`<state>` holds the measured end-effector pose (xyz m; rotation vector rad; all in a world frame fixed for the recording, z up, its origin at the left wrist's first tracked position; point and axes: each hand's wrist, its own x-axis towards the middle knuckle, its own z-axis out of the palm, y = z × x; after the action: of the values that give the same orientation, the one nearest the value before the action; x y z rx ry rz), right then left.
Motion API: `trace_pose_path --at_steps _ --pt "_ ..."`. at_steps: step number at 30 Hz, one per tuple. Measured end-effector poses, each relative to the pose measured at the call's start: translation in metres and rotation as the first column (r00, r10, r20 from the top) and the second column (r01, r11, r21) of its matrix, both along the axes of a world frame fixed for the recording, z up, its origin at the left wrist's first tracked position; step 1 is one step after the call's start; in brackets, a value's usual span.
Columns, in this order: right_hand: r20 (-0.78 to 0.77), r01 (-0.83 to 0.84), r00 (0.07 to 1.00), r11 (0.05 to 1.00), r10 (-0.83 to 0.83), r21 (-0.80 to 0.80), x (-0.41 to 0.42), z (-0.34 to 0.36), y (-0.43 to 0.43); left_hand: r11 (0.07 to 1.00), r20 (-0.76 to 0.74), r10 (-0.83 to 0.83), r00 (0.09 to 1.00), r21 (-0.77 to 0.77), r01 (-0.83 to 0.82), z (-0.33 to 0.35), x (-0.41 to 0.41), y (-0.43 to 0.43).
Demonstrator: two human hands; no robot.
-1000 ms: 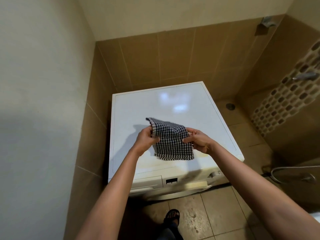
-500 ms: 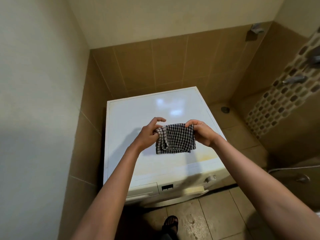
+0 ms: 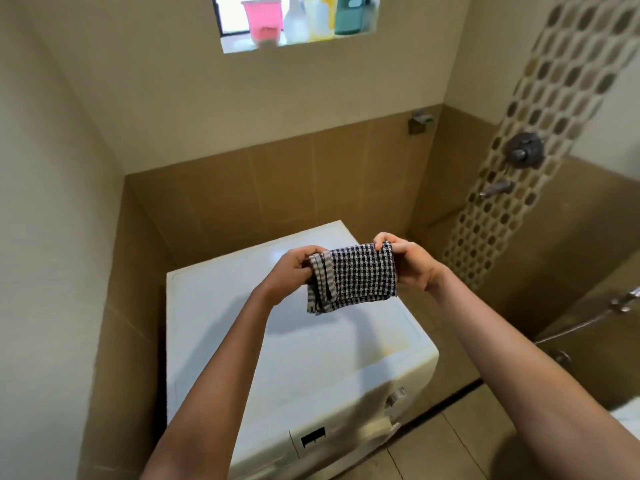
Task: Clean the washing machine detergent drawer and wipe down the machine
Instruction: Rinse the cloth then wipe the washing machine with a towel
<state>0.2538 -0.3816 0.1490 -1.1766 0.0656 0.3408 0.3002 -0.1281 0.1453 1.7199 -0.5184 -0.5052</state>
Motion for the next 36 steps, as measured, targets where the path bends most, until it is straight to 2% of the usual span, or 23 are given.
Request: trace_pose_path --at_steps 5,10,14,18,21,25,29,33,36 --pt "0.058 0.219 0.975 0.973 -0.216 -0.067 -0.018 0.028 -0.047 0.965 -0.188 -0.227 0.955 -0.177 0.195 0.024 0.012 -0.044" --pt "0.094 0.401 0.916 0.9 -0.39 -0.171 -0.056 0.048 -0.099 0.896 -0.359 -0.365 0.859 -0.386 0.219 0.036 0.0 -0.113" --pt "0.099 0.581 0.812 0.782 -0.575 -0.225 -0.101 0.061 -0.141 0.898 -0.311 -0.399 0.862 -0.32 0.301 0.036 -0.025 -0.186" --pt "0.066 0.678 0.718 0.673 -0.693 -0.295 -0.142 0.068 -0.179 0.902 -0.324 -0.398 0.858 -0.307 0.303 0.038 -0.047 -0.245" --pt "0.001 0.725 0.664 0.644 -0.748 -0.246 -0.187 0.07 -0.217 0.877 -0.356 -0.458 0.814 -0.328 0.35 0.046 -0.074 -0.304" --pt "-0.091 0.716 0.655 0.655 -0.75 -0.243 -0.25 0.067 -0.263 0.846 -0.418 -0.526 0.74 -0.343 0.408 0.064 -0.116 -0.38" --pt "-0.018 0.688 0.682 0.65 -0.731 -0.322 -0.305 0.077 -0.31 0.822 -0.402 -0.568 0.718 -0.321 0.47 0.08 -0.151 -0.457" --pt "0.038 0.799 0.56 0.528 -0.827 -0.289 -0.35 0.114 -0.377 0.8 -0.381 -0.6 0.703 -0.278 0.532 0.095 -0.189 -0.534" --pt "0.133 0.807 0.555 0.492 -0.821 -0.327 -0.376 0.163 -0.426 0.813 -0.469 -0.583 0.664 -0.331 0.479 0.112 -0.219 -0.589"
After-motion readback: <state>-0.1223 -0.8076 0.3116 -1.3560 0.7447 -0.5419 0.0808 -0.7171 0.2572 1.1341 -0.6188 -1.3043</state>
